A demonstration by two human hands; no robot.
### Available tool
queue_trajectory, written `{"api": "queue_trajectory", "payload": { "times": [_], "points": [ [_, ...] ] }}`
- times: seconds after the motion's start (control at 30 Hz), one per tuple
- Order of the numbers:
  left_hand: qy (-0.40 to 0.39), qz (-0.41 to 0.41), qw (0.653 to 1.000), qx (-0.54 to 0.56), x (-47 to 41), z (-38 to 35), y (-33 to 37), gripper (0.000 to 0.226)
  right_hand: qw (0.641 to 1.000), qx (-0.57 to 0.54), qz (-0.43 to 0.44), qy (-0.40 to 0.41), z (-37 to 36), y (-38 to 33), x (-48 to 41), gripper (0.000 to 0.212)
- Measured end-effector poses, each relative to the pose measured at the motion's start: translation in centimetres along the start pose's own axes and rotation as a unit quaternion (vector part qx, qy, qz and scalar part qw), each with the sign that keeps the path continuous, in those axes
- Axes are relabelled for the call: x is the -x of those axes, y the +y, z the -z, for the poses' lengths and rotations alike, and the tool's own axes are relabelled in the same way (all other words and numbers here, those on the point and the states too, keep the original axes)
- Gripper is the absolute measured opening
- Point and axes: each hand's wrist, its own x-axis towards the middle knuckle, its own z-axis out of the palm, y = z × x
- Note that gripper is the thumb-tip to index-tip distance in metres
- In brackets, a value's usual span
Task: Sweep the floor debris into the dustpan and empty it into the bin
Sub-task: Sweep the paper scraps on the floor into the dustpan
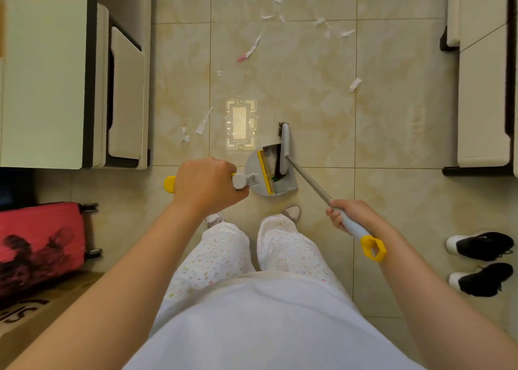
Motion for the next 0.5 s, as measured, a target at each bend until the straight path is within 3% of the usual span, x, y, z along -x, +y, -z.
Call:
{"api": "queue_trajectory", "payload": {
  "times": [0.17, 0.27, 0.5],
  "points": [
    [0.005, 0.044, 0.999, 0.022, 1.4, -0.5, -1.2, 0.047, 0.990, 0.113, 0.075, 0.043, -2.4, 0.8, 1.0, 0.014],
    [0.001, 0.121, 0.990, 0.075, 3.2, -1.3, -2.3, 0.049, 0.970, 0.206, 0.112, 0.064, -5.1, 0.9, 1.1, 0.015],
    [0.036, 0.304, 0.923, 0.233, 5.6, -0.7, -8.1, 0.045, 0.937, 0.314, 0.146, 0.056, -12.5, -1.0, 1.7, 0.005]
  ]
}}
